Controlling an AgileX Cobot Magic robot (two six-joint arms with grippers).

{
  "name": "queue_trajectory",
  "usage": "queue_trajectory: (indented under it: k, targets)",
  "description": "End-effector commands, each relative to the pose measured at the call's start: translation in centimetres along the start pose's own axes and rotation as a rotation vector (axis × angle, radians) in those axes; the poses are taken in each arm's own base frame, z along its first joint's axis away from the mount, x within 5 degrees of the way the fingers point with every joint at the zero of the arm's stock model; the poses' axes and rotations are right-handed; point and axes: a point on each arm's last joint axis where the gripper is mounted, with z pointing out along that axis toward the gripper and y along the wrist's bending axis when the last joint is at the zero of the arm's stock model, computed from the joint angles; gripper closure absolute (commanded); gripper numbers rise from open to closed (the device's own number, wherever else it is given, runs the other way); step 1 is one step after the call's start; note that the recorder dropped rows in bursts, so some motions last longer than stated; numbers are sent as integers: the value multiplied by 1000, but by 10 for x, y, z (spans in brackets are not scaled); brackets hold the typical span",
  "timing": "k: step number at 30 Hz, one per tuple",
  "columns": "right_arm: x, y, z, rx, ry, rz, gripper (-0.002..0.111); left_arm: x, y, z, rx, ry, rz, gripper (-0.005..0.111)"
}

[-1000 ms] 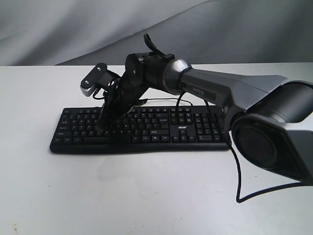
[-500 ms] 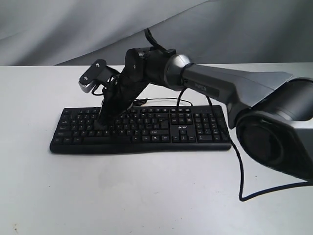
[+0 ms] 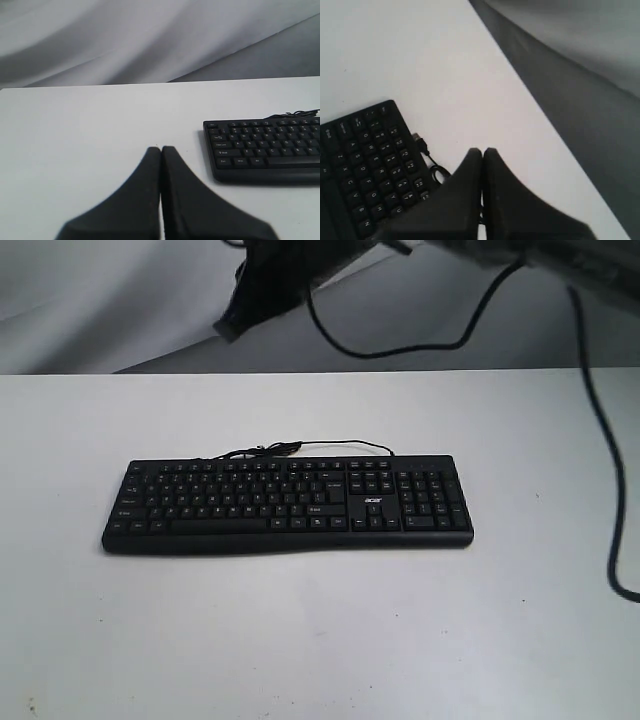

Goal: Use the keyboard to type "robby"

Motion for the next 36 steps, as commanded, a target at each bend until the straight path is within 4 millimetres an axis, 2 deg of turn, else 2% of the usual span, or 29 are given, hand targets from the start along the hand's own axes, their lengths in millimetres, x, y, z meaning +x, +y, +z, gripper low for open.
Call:
queue_trajectory:
  k: [1,5,6,9,14,17,21,26,27,36]
  targets:
    - [-16,-2,-62,54,-92,7,108,1,0,0,1,-3,-12,106]
    - [-13,7,-116,133,-199,7,108,1,0,0,1,-3,-12,106]
    - [-7,10,-124,152,-217,11,108,1,0,0,1,-3,-12,106]
    - [10,24,-172,236,-318,-8,108,1,0,0,1,-3,-12,106]
    - [53,52,-240,401,-542,23,108,1,0,0,1,-3,-12,106]
    - [78,64,-273,503,-706,91,108,1,0,0,1,-3,-12,106]
    - [107,81,-302,531,-782,141,108,1,0,0,1,-3,-12,106]
    - [140,104,-312,463,-744,173,108,1,0,0,1,-3,-12,106]
    - [144,106,-314,468,-749,169,108,1,0,0,1,-3,-12,106]
    - [157,121,-372,578,-968,134,108,1,0,0,1,-3,-12,106]
